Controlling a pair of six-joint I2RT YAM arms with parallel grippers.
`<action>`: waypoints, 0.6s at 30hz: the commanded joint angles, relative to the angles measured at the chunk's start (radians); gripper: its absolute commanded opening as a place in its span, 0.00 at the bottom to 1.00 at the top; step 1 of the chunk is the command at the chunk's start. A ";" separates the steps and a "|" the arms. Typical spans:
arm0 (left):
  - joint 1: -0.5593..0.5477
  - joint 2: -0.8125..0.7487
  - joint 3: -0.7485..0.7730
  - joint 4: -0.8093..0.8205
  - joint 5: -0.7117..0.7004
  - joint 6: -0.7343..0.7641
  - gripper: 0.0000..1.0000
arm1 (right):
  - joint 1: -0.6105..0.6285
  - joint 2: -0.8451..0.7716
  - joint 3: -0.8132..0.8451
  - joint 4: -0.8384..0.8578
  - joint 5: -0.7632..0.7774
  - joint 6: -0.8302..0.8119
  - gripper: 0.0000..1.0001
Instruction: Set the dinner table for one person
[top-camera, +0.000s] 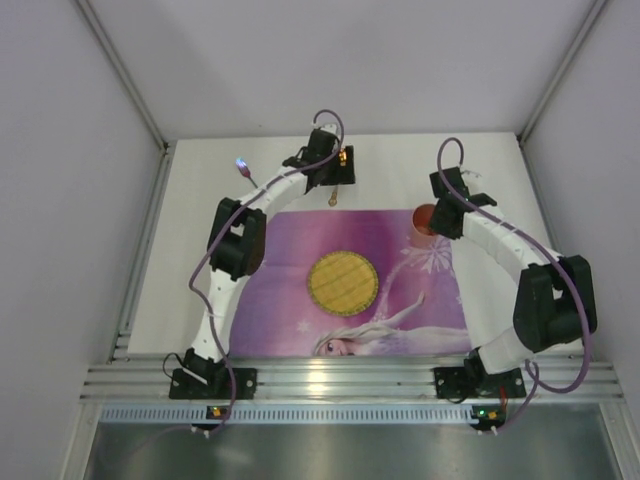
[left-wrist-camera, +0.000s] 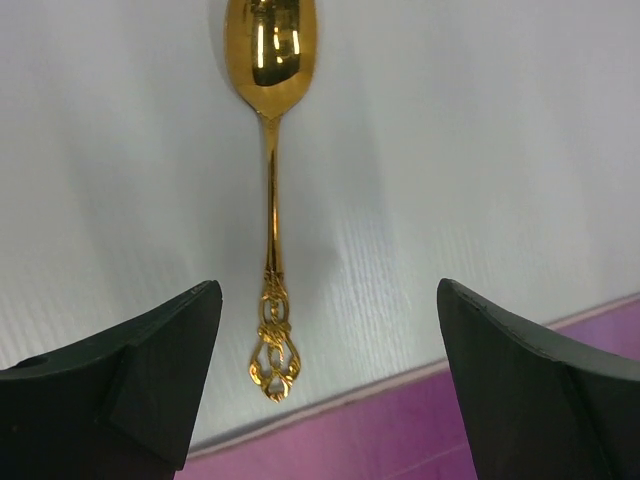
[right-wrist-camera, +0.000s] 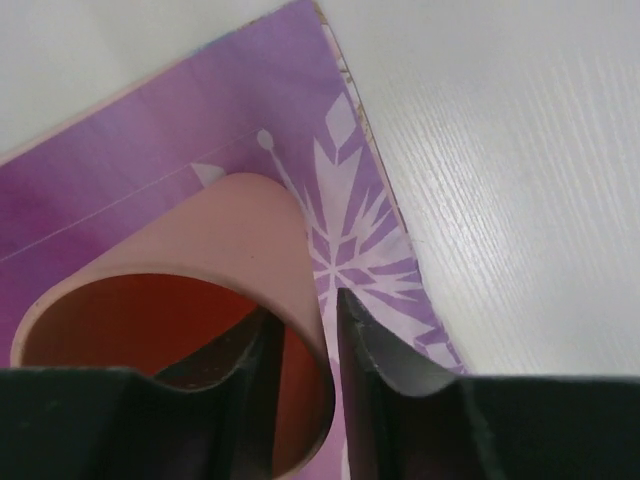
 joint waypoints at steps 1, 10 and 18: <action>0.000 0.076 0.102 -0.056 -0.124 0.054 0.93 | -0.006 -0.027 -0.037 0.065 -0.040 0.011 0.32; -0.008 0.296 0.380 -0.188 -0.218 0.071 0.83 | -0.008 -0.131 -0.010 -0.062 -0.073 -0.006 0.51; -0.028 0.373 0.486 -0.270 -0.261 0.122 0.41 | -0.031 -0.229 0.019 -0.163 -0.092 0.012 0.70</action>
